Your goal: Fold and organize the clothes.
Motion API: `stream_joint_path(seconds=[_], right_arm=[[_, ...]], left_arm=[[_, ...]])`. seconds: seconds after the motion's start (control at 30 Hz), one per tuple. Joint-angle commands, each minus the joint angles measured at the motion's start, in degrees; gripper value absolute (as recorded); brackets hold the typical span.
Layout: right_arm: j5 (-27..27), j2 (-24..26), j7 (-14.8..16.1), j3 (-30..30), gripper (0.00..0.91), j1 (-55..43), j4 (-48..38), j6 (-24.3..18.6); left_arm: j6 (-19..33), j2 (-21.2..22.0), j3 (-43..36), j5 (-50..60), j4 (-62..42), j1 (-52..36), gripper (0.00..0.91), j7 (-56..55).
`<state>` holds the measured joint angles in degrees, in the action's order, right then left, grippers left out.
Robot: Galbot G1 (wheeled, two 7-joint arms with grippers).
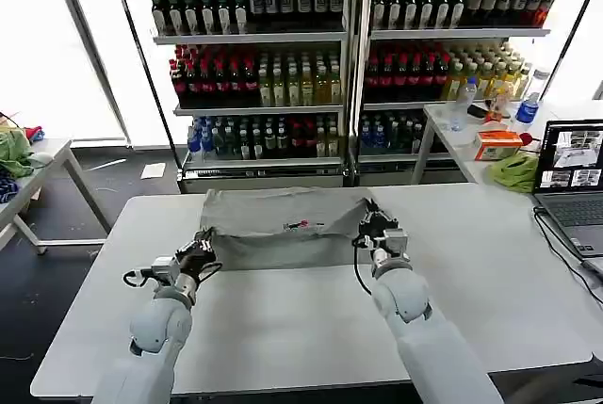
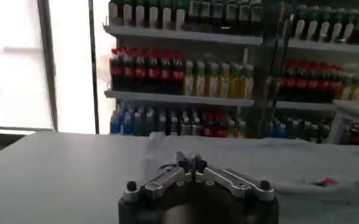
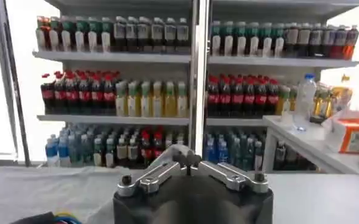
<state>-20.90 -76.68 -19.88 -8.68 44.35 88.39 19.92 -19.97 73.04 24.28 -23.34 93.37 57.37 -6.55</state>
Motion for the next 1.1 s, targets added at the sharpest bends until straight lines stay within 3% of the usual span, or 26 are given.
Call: stream_joint_path(seconds=[0.03,0.2,0.5,0.73,1.1], right_arm=[[-4.2,-1.7,-2.7,0.1,0.907,-1.5,-2.9,1.7],[-9.0,-4.4,-8.4,0.0,0.907,-2.3,-3.2,3.8],[-11.2,-5.8,-14.5,-0.3,0.907,-1.8,1.6,2.9],[-7.8,0.8,-15.1,-0.6,0.907,4.5,10.9,7.9],[-7.5,5.2,-16.9,-2.0,0.907,11.6,17.6,13.2]], left_arm=[[-2.7,-0.4,-0.1,-1.0,-0.9,-1.2,0.907,-0.8],[-3.9,-0.8,0.7,-1.1,1.2,0.1,0.907,-1.6],[-6.3,-1.8,2.0,-1.2,6.8,3.6,0.907,-3.1],[-6.8,-2.1,2.7,-0.3,9.0,6.3,0.907,-3.1],[-6.8,-2.8,2.3,2.7,8.5,6.9,0.907,-3.4]])
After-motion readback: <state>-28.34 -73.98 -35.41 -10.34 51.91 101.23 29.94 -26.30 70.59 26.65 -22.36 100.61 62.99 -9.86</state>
